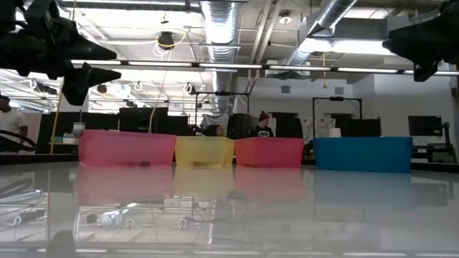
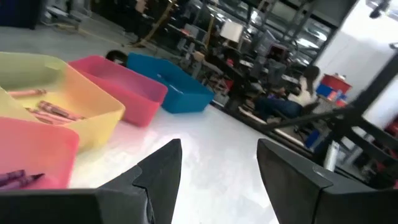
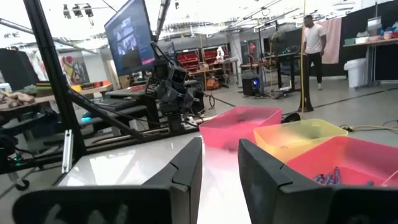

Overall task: Sort crayons
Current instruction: Return to Home Position

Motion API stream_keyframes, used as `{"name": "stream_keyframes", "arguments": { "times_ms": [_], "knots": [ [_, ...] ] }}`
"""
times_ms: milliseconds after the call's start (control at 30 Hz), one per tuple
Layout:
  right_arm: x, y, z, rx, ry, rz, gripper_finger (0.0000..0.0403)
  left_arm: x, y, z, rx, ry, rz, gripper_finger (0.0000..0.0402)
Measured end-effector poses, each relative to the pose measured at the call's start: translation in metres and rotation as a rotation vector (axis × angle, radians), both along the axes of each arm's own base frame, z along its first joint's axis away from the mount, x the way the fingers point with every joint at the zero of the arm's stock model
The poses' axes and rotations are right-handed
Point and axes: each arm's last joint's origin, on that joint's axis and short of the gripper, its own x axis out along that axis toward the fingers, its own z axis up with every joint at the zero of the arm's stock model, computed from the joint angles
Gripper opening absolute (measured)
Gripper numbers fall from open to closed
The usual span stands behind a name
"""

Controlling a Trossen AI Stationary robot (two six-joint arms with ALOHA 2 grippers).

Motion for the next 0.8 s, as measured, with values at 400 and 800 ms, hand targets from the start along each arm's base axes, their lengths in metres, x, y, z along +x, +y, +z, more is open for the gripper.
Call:
{"name": "stream_keyframes", "arguments": {
  "times_ms": [400,800],
  "knots": [
    [0.0012,0.0012,-0.0082,-0.059,0.064,0.002,0.0112,0.0005,-0.0017,-0.0006,-0.053,-0.009,-0.062,0.0199],
    [0.0012,0.0013,-0.0085,-0.060,0.065,0.004,0.0112,0.0006,-0.0017,-0.0012,-0.079,-0.013,-0.064,0.0199]
  ]
}}
